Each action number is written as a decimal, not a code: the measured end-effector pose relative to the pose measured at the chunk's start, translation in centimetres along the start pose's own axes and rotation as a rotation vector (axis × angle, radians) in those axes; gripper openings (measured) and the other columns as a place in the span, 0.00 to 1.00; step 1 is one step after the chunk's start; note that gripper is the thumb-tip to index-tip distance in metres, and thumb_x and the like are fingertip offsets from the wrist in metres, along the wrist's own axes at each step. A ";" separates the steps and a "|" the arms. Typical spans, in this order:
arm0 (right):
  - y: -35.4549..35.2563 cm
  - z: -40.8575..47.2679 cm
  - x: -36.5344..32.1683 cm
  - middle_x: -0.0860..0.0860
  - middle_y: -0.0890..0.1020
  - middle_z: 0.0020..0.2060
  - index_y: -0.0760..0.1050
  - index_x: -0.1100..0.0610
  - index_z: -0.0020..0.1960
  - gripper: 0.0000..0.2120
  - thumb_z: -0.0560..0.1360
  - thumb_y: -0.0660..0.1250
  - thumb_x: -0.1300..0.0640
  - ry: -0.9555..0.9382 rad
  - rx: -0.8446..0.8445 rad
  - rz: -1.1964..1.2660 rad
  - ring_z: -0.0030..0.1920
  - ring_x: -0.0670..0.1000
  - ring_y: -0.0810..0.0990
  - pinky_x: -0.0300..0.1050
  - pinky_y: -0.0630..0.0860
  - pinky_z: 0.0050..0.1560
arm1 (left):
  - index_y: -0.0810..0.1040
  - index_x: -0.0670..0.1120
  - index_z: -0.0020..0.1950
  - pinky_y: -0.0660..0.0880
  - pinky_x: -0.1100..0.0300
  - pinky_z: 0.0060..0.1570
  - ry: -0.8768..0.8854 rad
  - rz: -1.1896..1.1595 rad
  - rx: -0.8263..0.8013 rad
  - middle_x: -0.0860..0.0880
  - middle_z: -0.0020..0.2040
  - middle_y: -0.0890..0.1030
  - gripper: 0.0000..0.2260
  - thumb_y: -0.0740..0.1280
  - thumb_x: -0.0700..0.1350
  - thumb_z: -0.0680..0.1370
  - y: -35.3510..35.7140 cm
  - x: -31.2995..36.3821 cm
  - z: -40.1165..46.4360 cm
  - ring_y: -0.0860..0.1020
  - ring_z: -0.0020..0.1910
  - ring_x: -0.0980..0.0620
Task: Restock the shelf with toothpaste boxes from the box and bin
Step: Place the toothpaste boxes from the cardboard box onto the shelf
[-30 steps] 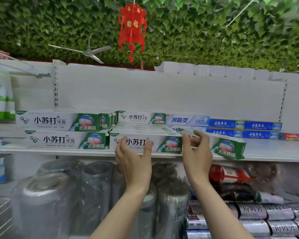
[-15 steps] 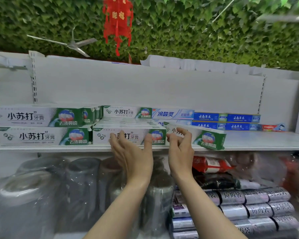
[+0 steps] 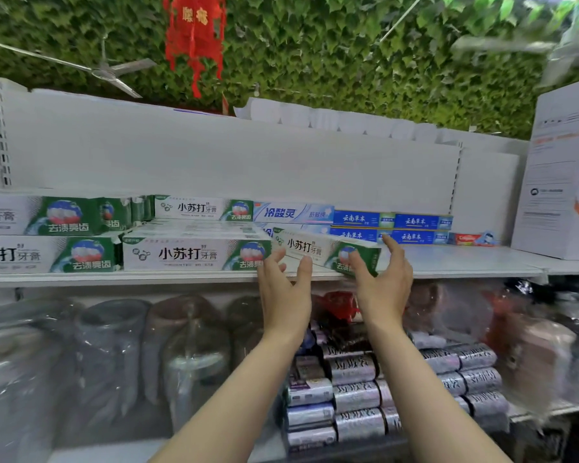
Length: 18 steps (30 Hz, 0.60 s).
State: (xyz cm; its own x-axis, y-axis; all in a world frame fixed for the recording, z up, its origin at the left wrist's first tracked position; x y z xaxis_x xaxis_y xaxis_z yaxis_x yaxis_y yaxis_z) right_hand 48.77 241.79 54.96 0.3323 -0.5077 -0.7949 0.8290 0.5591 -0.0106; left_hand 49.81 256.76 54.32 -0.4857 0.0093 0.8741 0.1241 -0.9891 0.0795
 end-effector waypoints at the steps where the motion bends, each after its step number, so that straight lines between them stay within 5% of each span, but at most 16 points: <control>1: -0.1 0.4 0.5 0.52 0.74 0.70 0.70 0.46 0.73 0.33 0.72 0.77 0.45 0.033 -0.051 0.002 0.71 0.52 0.69 0.46 0.65 0.69 | 0.68 0.50 0.71 0.69 0.58 0.62 -0.010 0.007 0.001 0.52 0.68 0.69 0.21 0.66 0.54 0.81 0.2 -0.1 -0.1 0.72 0.65 0.53; 8: 0.4 1.5 1.2 0.51 0.82 0.62 0.68 0.44 0.74 0.34 0.71 0.76 0.42 0.094 -0.132 -0.017 0.63 0.54 0.78 0.48 0.73 0.62 | 0.68 0.50 0.71 0.68 0.60 0.60 -0.017 0.025 0.017 0.52 0.68 0.69 0.20 0.65 0.54 0.81 0.4 -0.2 -0.2 0.70 0.63 0.57; 13: 0.1 1.4 0.7 0.50 0.85 0.50 0.63 0.45 0.74 0.36 0.72 0.75 0.42 0.161 -0.081 -0.007 0.57 0.56 0.80 0.45 0.66 0.51 | 0.68 0.50 0.71 0.67 0.60 0.59 0.000 0.041 0.021 0.53 0.68 0.70 0.19 0.65 0.54 0.81 -0.2 0.1 0.1 0.70 0.63 0.57; 18: -1.6 1.3 -1.8 0.49 0.84 0.55 0.63 0.45 0.73 0.34 0.72 0.75 0.44 0.150 0.027 0.061 0.57 0.57 0.80 0.46 0.64 0.54 | 0.68 0.50 0.70 0.70 0.55 0.65 0.043 0.054 0.034 0.52 0.67 0.71 0.20 0.64 0.56 0.81 -0.9 0.9 1.3 0.70 0.63 0.57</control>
State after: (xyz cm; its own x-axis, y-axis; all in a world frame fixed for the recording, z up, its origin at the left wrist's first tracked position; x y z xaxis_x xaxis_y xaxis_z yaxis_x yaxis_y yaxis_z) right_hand 47.47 240.96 57.19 0.3134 -0.3683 -0.8753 0.8218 0.5671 0.0556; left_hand 50.35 257.82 55.66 -0.5142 -0.0509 0.8562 0.1801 -0.9824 0.0498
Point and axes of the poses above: each hand's wrist, its own z-axis towards the middle knuckle, its own y-axis out of the palm, x = y × z, the point moved 2 cm from there along z, towards the middle knuckle
